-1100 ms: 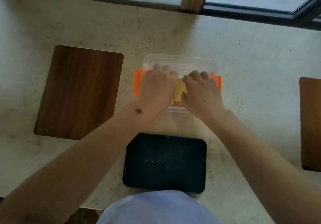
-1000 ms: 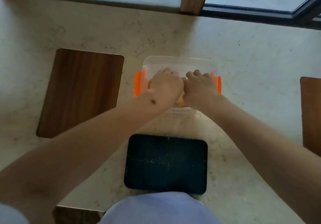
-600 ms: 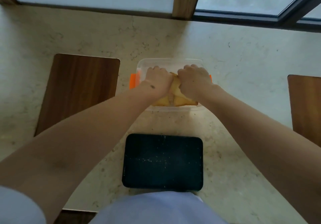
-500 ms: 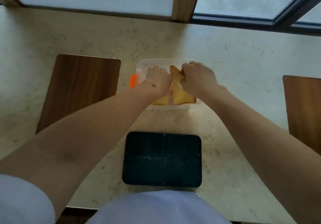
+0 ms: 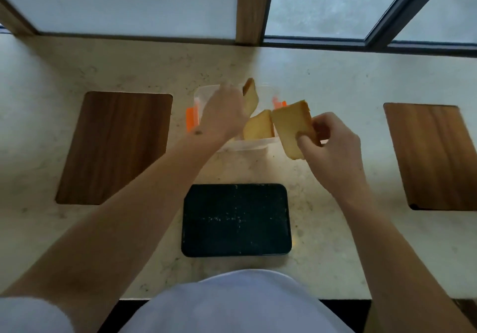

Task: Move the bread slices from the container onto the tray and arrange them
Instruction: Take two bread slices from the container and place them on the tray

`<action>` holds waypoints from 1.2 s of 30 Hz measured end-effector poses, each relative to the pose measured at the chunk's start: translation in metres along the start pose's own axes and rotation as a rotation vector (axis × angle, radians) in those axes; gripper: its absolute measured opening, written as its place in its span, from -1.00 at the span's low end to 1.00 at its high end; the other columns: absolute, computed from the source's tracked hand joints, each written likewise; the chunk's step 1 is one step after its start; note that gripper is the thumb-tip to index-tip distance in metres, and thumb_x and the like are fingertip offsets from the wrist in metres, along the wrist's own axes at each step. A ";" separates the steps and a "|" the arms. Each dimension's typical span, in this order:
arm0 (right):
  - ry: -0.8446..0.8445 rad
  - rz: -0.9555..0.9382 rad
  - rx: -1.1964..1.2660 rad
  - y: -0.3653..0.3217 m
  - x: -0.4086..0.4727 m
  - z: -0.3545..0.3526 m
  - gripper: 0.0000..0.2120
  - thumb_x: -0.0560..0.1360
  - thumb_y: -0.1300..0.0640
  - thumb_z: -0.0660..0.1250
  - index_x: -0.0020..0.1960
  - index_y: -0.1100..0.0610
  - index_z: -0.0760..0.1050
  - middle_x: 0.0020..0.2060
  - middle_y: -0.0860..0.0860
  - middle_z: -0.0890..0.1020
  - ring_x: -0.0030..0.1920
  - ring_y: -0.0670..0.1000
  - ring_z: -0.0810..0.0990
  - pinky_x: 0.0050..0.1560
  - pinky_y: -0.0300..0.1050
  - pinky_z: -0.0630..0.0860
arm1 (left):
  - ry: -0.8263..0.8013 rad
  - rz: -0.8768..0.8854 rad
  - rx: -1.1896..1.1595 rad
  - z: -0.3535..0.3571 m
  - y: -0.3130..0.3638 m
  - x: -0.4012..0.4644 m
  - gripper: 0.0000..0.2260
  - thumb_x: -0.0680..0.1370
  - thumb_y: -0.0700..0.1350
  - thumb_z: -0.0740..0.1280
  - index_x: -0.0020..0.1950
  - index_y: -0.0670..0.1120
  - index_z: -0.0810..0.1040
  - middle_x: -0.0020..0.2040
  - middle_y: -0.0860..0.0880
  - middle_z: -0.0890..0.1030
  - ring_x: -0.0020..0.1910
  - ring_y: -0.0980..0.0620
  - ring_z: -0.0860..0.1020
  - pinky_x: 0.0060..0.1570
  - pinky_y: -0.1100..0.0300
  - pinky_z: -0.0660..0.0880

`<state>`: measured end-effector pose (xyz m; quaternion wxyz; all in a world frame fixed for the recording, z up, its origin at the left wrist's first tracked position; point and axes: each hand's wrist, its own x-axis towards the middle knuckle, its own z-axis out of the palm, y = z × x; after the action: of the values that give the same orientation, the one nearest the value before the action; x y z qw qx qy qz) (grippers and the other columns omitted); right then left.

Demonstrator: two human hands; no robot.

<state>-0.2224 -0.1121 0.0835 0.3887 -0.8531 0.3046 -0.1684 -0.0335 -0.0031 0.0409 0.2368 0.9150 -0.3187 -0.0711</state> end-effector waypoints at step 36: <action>-0.464 1.253 0.975 0.035 -0.124 0.208 -0.85 0.53 0.32 0.41 0.10 0.32 0.59 0.00 0.22 0.67 0.02 0.12 0.68 -0.13 -0.08 0.67 | -0.013 -1.053 -1.233 0.026 -0.161 -0.281 -0.59 0.56 -0.25 0.33 0.40 -0.06 0.43 0.22 -0.06 0.59 0.15 -0.10 0.59 0.03 -0.07 0.58</action>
<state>-0.2211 0.0676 -0.0830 0.7900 -0.2740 0.5286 0.1465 -0.1737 0.2707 -0.0651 0.6321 0.6494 0.2489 -0.3416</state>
